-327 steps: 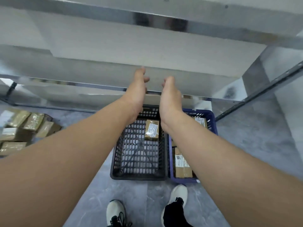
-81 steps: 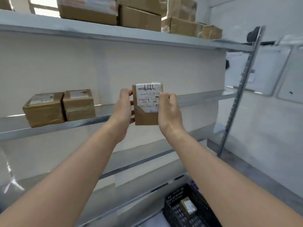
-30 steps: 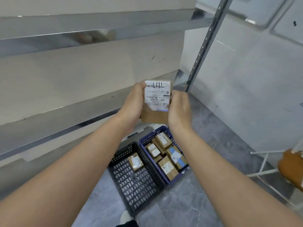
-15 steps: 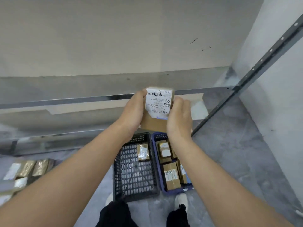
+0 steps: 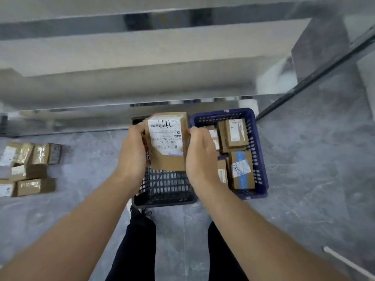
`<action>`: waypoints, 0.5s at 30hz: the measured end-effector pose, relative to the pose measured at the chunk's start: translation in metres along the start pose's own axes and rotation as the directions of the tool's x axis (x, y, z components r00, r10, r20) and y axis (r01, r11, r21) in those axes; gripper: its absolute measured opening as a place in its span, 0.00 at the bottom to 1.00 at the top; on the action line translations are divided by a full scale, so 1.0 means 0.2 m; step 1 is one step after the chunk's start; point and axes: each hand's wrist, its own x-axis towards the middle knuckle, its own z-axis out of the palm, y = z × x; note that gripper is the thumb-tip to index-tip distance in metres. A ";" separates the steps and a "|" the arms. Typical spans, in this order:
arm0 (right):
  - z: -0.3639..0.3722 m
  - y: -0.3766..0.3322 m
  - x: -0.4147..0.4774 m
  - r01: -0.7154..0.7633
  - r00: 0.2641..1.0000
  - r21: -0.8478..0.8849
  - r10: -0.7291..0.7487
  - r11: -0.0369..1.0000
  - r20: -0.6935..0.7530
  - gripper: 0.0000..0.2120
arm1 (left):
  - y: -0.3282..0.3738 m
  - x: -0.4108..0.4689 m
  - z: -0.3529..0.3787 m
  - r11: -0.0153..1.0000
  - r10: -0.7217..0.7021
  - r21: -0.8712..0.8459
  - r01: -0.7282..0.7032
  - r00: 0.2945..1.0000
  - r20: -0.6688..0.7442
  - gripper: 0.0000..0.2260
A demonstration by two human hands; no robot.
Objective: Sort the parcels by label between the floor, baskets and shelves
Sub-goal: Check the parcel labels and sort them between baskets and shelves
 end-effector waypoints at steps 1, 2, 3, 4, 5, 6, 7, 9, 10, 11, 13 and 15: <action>0.03 0.09 0.04 -0.026 0.999 -0.017 0.026 1.000 0.021 0.16 | -0.09 0.07 0.01 0.999 -0.033 0.002 0.033 0.999 -0.009 0.22; 0.05 0.17 0.08 -0.053 0.998 -0.029 0.054 0.998 0.037 0.16 | -0.18 0.15 0.02 0.998 -0.067 0.002 0.067 0.998 -0.009 0.22; 0.08 0.25 0.12 -0.078 0.995 -0.039 0.080 0.996 0.052 0.16 | -0.26 0.21 0.03 0.995 -0.099 0.000 0.099 0.995 0.004 0.21; 0.10 0.33 0.16 -0.101 0.992 -0.054 0.104 0.993 0.066 0.16 | -0.35 0.28 0.03 0.992 -0.129 -0.006 0.129 0.991 0.019 0.22; 0.13 0.40 0.20 -0.115 0.990 -0.067 0.120 0.991 0.075 0.17 | -0.43 0.34 0.04 0.987 -0.158 -0.019 0.158 0.987 0.027 0.22; 0.15 0.48 0.24 -0.122 0.989 -0.077 0.127 0.990 0.075 0.18 | -0.52 0.40 0.06 0.983 -0.180 -0.031 0.181 0.983 0.029 0.23; 0.18 0.55 0.28 -0.119 0.990 -0.084 0.125 0.989 0.065 0.20 | -0.60 0.45 0.07 0.979 -0.200 -0.035 0.201 0.979 0.032 0.24; 0.23 0.70 0.37 -0.128 0.990 -0.126 0.134 0.984 0.040 0.24 | -0.75 0.54 0.10 0.968 -0.245 -0.045 0.246 0.969 0.041 0.26; 0.26 0.77 0.41 -0.148 0.988 -0.157 0.154 0.976 0.027 0.25 | -0.83 0.59 0.12 0.963 -0.264 -0.046 0.266 0.963 0.047 0.25; 0.28 0.84 0.45 -0.176 0.983 -0.182 0.181 0.967 0.014 0.25 | -0.90 0.63 0.13 0.956 -0.286 -0.048 0.289 0.956 0.059 0.23; 0.32 0.97 0.52 -0.220 0.974 -0.208 0.227 0.953 0.011 0.26 | -1.05 0.73 0.16 0.939 -0.334 -0.059 0.340 0.938 0.094 0.22; 0.35 1.09 0.60 -0.261 0.963 -0.221 0.269 0.940 0.009 0.30 | -1.19 0.81 0.18 0.913 -0.387 -0.097 0.397 0.916 0.104 0.20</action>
